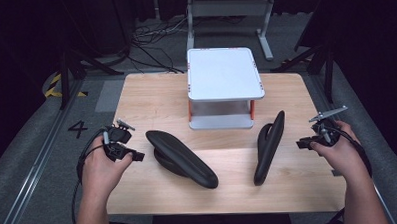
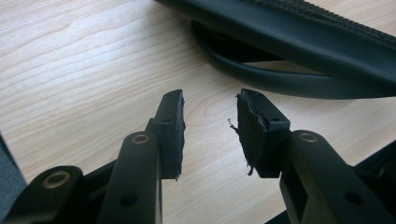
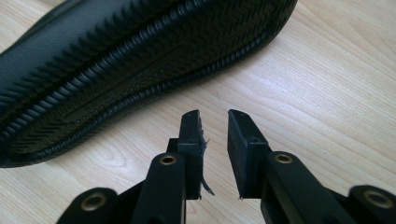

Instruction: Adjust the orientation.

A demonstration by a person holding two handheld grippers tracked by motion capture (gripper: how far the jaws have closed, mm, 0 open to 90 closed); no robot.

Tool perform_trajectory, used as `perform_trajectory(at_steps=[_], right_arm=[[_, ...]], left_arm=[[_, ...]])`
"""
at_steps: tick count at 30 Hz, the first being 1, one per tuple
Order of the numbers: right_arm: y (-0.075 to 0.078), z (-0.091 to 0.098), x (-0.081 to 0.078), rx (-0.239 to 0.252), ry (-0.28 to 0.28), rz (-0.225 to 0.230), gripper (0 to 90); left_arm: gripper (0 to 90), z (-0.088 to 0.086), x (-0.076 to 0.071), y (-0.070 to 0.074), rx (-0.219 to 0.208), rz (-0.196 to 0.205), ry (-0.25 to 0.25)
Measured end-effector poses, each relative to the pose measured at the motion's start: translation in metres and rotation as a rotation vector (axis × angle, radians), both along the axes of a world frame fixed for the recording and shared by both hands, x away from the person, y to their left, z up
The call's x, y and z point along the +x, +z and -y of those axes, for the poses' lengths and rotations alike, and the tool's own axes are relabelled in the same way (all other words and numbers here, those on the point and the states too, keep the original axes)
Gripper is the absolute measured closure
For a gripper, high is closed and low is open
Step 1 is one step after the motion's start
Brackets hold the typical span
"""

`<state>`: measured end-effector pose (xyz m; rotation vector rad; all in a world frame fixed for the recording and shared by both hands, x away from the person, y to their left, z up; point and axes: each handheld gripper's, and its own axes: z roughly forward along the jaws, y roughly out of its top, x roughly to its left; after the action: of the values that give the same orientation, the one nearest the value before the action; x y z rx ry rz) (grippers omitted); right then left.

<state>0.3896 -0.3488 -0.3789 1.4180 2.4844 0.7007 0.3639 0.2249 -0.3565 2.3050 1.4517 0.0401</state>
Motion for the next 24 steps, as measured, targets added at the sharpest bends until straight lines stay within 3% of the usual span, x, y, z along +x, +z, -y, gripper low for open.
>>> perform_trajectory(at_steps=[6, 12, 18, 24], right_arm=[[0.002, 0.002, -0.002, 0.009, -0.004, 0.013, 73.2], [0.003, 0.002, -0.001, 0.029, -0.006, 0.013, 71.9], [0.004, 0.001, 0.002, 0.039, 0.001, 0.019, 69.7], [0.003, 0.0, 0.002, 0.043, 0.001, 0.018, 69.3]], left_arm=[[62.3, 0.008, -0.002, -0.001, 0.003, 0.001, -0.043], [63.2, 0.011, -0.006, -0.014, 0.032, -0.025, -0.088], [56.1, 0.015, -0.005, -0.027, 0.029, -0.051, -0.082], [61.4, 0.029, 0.001, -0.047, 0.09, -0.097, -0.125]])
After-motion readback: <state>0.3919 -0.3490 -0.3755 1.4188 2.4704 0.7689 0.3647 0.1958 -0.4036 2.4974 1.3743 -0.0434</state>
